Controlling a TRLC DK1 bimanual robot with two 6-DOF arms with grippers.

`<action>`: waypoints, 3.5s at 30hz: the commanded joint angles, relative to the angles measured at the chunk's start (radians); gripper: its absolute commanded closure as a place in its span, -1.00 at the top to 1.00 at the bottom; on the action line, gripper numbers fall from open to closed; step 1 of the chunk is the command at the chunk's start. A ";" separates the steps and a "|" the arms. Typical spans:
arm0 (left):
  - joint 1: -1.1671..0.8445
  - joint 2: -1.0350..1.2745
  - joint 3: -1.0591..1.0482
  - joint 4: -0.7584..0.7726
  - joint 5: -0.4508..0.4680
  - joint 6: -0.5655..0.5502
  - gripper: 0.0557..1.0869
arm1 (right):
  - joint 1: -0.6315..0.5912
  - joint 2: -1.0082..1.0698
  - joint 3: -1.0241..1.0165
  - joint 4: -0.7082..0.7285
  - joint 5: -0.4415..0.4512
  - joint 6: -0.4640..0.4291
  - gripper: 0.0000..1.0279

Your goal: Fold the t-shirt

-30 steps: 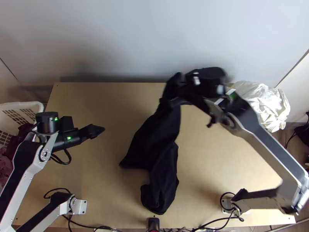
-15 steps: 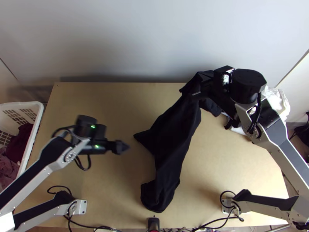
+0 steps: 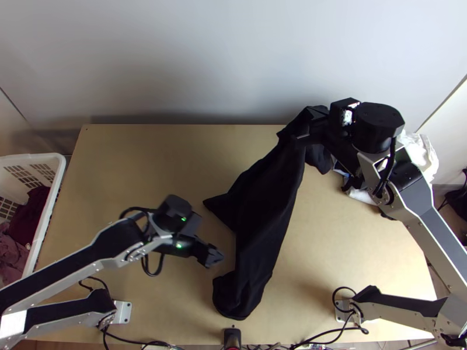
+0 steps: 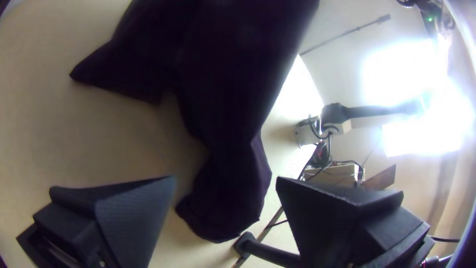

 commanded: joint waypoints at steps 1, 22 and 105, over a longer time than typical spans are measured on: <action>-0.156 0.070 -0.030 0.122 0.006 -0.084 0.87 | -0.019 0.002 -0.004 0.005 0.001 0.006 -0.95; -0.317 0.406 0.025 0.388 -0.012 -0.153 0.29 | -0.027 -0.005 -0.013 0.002 0.001 0.004 -0.95; 0.310 0.055 -0.340 0.219 -0.238 0.195 0.90 | -0.010 -0.078 -0.100 -0.010 -0.001 0.009 -0.95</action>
